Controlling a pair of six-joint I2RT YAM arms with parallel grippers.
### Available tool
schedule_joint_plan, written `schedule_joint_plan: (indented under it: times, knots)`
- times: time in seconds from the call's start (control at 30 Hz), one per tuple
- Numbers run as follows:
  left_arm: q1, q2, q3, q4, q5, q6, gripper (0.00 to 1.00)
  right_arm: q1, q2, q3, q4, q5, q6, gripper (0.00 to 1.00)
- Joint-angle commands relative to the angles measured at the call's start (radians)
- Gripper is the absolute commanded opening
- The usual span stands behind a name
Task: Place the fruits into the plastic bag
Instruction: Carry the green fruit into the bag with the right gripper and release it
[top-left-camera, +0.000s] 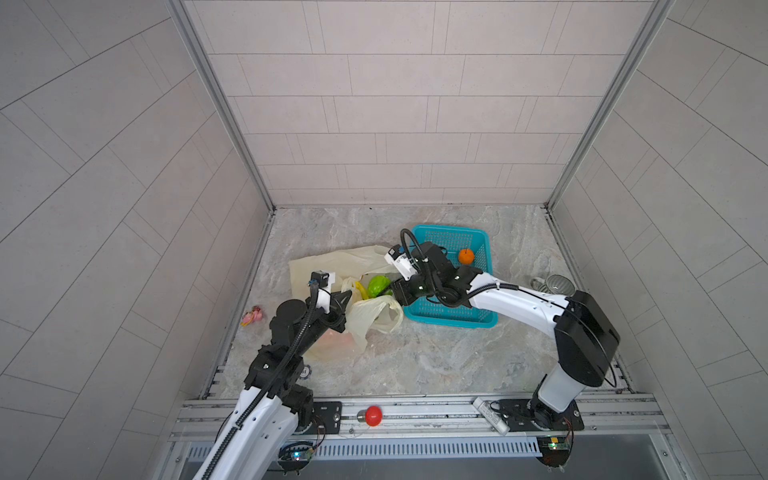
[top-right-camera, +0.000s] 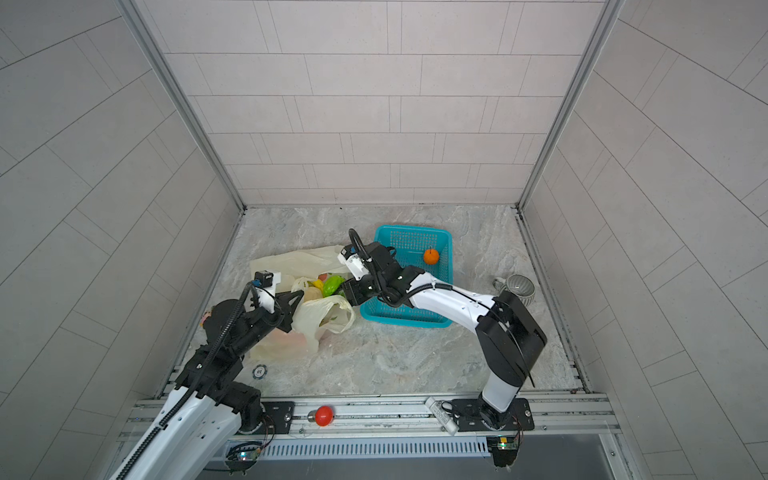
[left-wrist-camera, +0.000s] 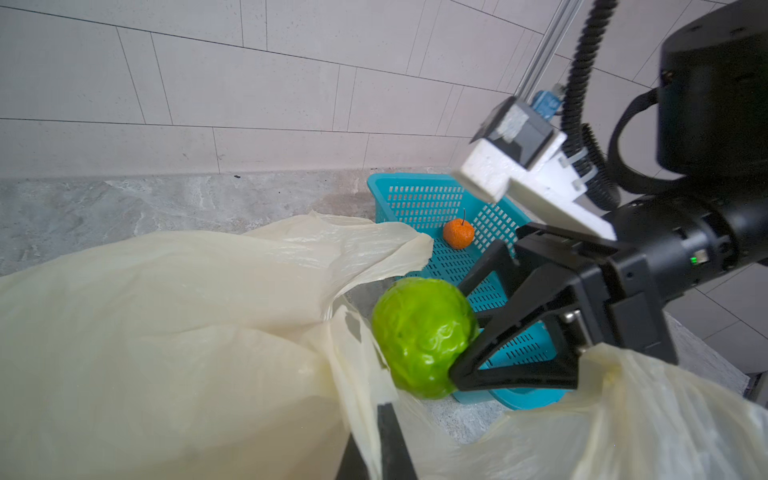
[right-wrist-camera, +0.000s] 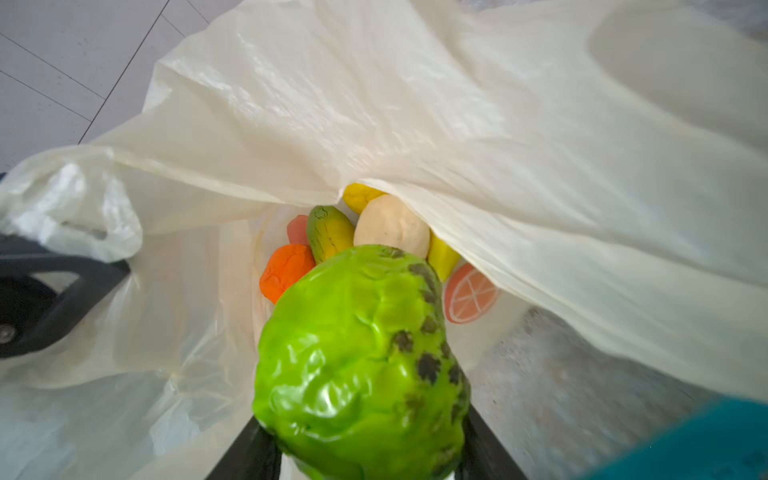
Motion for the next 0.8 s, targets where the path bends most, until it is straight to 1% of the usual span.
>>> schedule_joint_plan:
  times: [0.0, 0.2, 0.33, 0.37, 0.4, 0.53, 0.6, 0.67, 0.73, 0.77]
  knots:
    - [0.001, -0.015, -0.006, 0.041, 0.034, -0.012, 0.0, 0.032, 0.1, 0.102, 0.024, -0.048, 0.004, 0.46]
    - [0.001, -0.023, -0.01, 0.047, 0.038, -0.013, 0.0, 0.076, 0.287, 0.333, -0.024, -0.064, 0.009, 0.47]
    - [0.001, -0.021, -0.011, 0.046, 0.036, -0.013, 0.0, 0.12, 0.378, 0.463, -0.067, -0.121, 0.016, 0.48]
    - [0.001, -0.02, -0.012, 0.046, 0.037, -0.012, 0.0, 0.129, 0.395, 0.484, -0.072, -0.136, 0.019, 0.51]
    - [0.001, -0.02, -0.012, 0.046, 0.035, -0.012, 0.0, 0.137, 0.405, 0.491, -0.068, -0.153, 0.022, 0.56]
    - [0.001, -0.022, -0.01, 0.044, 0.033, -0.01, 0.0, 0.144, 0.396, 0.468, -0.057, -0.156, 0.024, 0.82]
    - [0.001, -0.022, -0.012, 0.043, 0.034, -0.009, 0.0, 0.137, 0.368, 0.439, -0.056, -0.132, 0.011, 0.89]
    - [0.001, -0.022, -0.012, 0.043, 0.036, -0.01, 0.0, 0.126, 0.333, 0.409, -0.055, -0.107, -0.002, 0.91]
    - [0.001, -0.021, -0.01, 0.044, 0.034, -0.01, 0.0, 0.113, 0.291, 0.377, -0.054, -0.091, -0.017, 0.99]
    - [0.001, -0.023, -0.01, 0.043, 0.034, -0.01, 0.0, 0.105, 0.268, 0.36, -0.055, -0.082, -0.023, 0.99]
